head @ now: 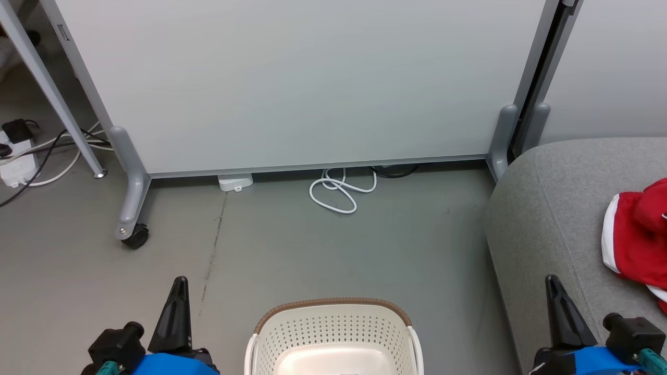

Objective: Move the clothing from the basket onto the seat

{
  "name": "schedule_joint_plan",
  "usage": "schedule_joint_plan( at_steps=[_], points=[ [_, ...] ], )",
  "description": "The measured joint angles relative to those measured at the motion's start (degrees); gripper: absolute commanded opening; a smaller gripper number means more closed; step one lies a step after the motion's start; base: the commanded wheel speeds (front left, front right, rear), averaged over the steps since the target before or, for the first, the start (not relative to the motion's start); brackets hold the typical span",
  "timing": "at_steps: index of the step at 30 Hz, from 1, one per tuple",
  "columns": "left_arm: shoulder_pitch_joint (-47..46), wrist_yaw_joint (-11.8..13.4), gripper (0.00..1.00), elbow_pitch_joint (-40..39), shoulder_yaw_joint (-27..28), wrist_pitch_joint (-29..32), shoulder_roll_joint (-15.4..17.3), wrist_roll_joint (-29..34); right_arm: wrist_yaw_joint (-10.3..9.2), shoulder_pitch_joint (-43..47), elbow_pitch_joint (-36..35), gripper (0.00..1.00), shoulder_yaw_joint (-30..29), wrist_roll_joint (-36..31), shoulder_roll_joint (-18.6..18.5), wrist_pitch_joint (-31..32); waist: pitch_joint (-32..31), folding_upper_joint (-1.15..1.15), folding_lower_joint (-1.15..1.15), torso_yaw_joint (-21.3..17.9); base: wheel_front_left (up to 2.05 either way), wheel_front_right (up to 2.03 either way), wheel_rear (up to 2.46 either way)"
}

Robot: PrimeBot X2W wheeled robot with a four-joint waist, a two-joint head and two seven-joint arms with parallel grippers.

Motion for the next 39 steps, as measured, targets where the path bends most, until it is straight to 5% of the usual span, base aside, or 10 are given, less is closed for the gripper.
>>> schedule_joint_plan(
  at_steps=[39],
  points=[
    [-2.50, 0.00, 0.00, -0.89, 4.01, 9.03, -0.69, -34.63, -0.01, -2.27, -0.54, 0.00, 0.01, 38.01, -0.01, 8.78, 0.76, 0.00, 0.00, -1.24, 0.00, 0.00, 0.00]
  ],
)
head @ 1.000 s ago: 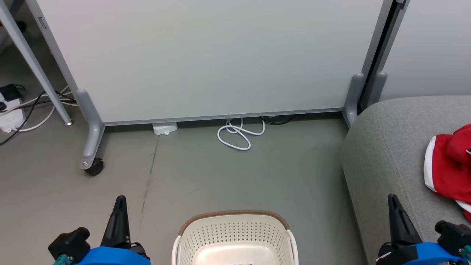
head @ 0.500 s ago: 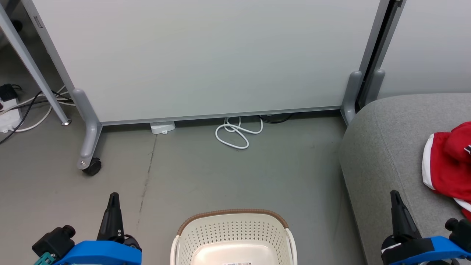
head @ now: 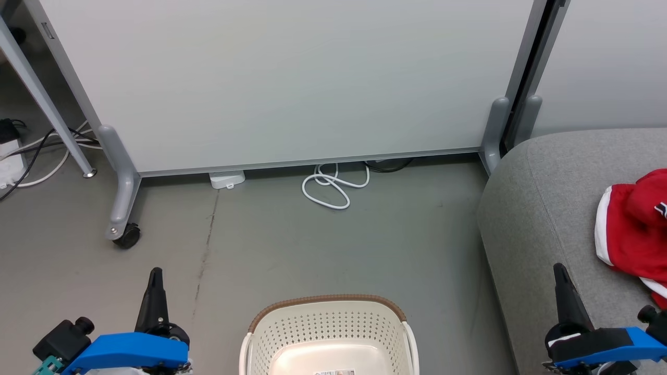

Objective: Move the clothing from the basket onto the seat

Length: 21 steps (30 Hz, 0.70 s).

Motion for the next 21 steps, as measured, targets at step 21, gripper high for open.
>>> schedule_joint_plan(
  at_steps=[21],
  points=[
    [-1.29, 0.00, 0.00, -0.46, 1.66, 3.64, -0.22, -13.51, 0.00, -1.51, -0.18, 0.00, -0.13, 14.79, -0.04, 3.59, 0.41, 0.00, 0.00, -0.66, 0.00, 0.00, 0.00]
  ],
)
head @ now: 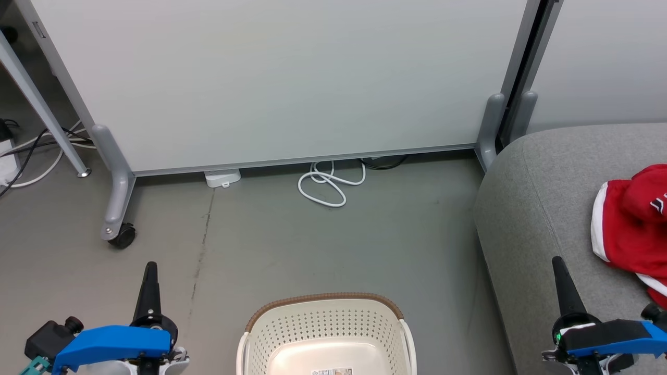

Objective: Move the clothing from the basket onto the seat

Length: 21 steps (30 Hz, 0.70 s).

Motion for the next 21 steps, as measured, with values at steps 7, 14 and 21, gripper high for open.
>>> schedule_joint_plan(
  at_steps=[7, 14, 21],
  points=[
    [-0.59, 0.00, 0.00, -0.11, 0.46, 0.97, -0.04, -4.00, 0.00, -0.22, -0.02, 0.00, -0.04, 4.39, -0.02, 0.97, 0.14, 0.00, 0.00, -0.22, 0.00, 0.00, 0.00],
    [-0.87, 0.00, 0.00, -0.22, 0.96, 1.99, -0.09, -7.71, 0.00, -0.82, -0.05, 0.00, -0.09, 8.50, -0.03, 2.00, 0.27, 0.00, 0.00, -0.44, 0.00, 0.00, 0.00],
    [-1.24, -0.01, 0.00, -0.33, 1.43, 2.96, -0.12, -11.24, 0.00, -1.08, -0.10, 0.00, -0.14, 12.37, -0.05, 2.97, 0.41, 0.00, 0.00, -0.66, 0.00, 0.00, 0.00]
  ],
)
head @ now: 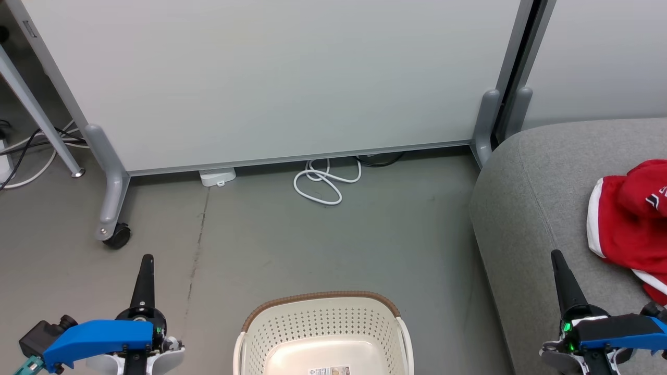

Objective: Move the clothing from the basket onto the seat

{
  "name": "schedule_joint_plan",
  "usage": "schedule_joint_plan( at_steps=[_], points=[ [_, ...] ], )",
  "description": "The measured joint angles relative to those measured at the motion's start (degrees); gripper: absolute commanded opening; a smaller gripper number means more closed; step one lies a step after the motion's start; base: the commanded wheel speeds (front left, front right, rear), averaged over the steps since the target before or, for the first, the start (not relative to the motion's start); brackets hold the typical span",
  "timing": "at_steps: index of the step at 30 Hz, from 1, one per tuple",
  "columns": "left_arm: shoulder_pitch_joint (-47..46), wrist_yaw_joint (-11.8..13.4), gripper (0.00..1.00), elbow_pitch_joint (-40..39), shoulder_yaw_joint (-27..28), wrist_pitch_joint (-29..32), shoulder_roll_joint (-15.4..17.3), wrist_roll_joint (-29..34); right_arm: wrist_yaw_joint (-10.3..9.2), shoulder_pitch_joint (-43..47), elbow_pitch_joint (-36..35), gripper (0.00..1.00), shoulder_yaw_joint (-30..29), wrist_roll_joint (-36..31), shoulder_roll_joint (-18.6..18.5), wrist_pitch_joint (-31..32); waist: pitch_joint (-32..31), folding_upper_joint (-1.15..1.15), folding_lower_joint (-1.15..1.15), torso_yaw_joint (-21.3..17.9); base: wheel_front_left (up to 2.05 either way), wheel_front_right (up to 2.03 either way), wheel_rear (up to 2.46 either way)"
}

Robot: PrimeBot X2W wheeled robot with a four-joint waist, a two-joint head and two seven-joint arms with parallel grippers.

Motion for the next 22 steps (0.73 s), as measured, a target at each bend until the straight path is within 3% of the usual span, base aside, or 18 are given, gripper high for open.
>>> schedule_joint_plan(
  at_steps=[22],
  points=[
    [-1.01, -0.01, 0.00, -0.32, 1.08, 2.55, -0.18, -9.78, 0.00, -1.15, -0.15, 0.00, -0.11, 10.68, -0.07, 2.58, 0.43, 0.00, 0.00, -0.69, 0.00, 0.00, 0.00]
  ],
)
